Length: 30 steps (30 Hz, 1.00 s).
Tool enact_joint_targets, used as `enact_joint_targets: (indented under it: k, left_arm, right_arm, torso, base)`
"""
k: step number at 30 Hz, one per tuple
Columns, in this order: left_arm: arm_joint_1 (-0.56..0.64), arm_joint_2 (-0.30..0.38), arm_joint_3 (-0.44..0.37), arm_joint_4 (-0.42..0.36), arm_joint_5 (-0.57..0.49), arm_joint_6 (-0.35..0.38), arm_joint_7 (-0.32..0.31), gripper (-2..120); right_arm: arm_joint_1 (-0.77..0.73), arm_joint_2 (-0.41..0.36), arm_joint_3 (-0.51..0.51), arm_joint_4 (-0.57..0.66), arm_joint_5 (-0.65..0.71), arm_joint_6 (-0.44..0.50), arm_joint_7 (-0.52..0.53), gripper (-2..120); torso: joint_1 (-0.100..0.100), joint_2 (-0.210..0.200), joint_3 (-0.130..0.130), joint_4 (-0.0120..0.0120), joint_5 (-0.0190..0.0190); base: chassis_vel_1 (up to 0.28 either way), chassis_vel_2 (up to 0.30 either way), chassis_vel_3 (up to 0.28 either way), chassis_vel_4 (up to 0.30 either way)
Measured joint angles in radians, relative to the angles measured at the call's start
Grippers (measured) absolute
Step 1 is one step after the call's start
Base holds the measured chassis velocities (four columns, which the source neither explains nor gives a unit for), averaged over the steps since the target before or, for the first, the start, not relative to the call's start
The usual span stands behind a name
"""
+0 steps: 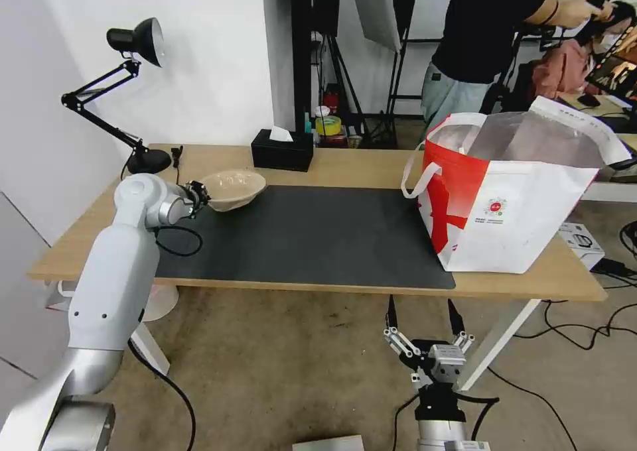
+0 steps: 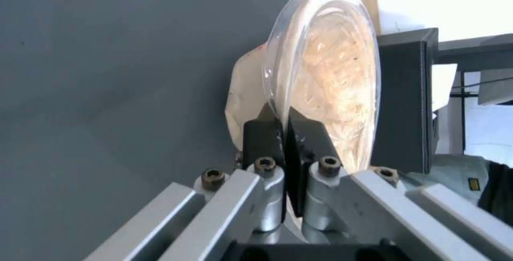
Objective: Pick up the trash from the table and place it into the takeout bag.
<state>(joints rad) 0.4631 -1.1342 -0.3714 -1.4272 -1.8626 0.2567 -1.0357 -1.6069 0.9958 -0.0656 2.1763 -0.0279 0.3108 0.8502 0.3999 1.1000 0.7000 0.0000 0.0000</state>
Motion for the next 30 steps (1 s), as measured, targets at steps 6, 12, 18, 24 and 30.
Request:
enact_joint_targets:
  k: [6, 12, 18, 24, 30]
  left_arm:
    - [0.015, 0.013, -0.002, -0.043, -0.007, 0.001, 0.019, 0]
    - [0.029, 0.063, -0.009, -0.135, -0.049, 0.002, 0.026, 0]
    - [-0.005, 0.122, 0.001, -0.229, -0.11, -0.01, 0.076, 0]
    - [-0.107, 0.153, 0.068, -0.266, -0.142, -0.041, 0.205, 0]
    - [-0.299, 0.156, 0.241, -0.225, -0.157, -0.06, 0.359, 0]
  right_arm:
    - [0.0, 0.0, 0.0, 0.0, 0.0, 0.0, 0.0, 100]
    - [0.0, 0.0, 0.0, 0.0, 0.0, 0.0, 0.0, 100]
    - [0.0, 0.0, 0.0, 0.0, 0.0, 0.0, 0.0, 100]
    - [0.0, 0.0, 0.0, 0.0, 0.0, 0.0, 0.0, 100]
    - [0.0, 0.0, 0.0, 0.0, 0.0, 0.0, 0.0, 100]
  torso:
    - [0.0, 0.0, 0.0, -0.0001, 0.0]
    - [0.0, 0.0, 0.0, 0.0, 0.0]
    - [0.0, 0.0, 0.0, 0.0003, -0.0001]
    - [0.0, 0.0, 0.0, 0.0001, 0.0]
    - [0.0, 0.0, 0.0, 0.0001, 0.0001]
  base:
    - [0.0, 0.0, 0.0, 0.0]
    - [0.0, 0.0, 0.0, 0.0]
    - [0.0, 0.0, 0.0, 0.0]
    - [0.0, 0.0, 0.0, 0.0]
    - [0.0, 0.0, 0.0, 0.0]
